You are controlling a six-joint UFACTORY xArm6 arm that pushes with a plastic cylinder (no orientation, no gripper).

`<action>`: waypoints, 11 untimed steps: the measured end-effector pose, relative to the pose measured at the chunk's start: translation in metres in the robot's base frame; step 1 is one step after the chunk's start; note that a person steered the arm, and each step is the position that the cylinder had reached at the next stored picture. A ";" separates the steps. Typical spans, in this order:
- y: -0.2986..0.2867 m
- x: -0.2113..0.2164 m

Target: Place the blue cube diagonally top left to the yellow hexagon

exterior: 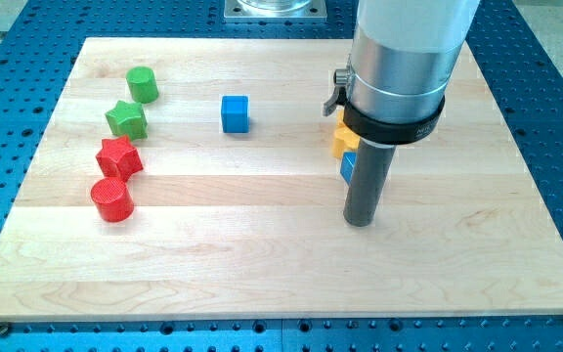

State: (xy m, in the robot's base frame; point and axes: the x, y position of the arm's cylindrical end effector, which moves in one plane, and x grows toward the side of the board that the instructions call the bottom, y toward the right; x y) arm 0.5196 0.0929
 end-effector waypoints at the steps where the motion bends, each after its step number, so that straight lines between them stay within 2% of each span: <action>1: 0.007 -0.014; 4: -0.009 -0.019; 5: -0.059 -0.012; 6: -0.132 -0.045; 7: -0.170 -0.086; 8: -0.183 -0.115; 10: -0.140 -0.169; 11: -0.174 -0.168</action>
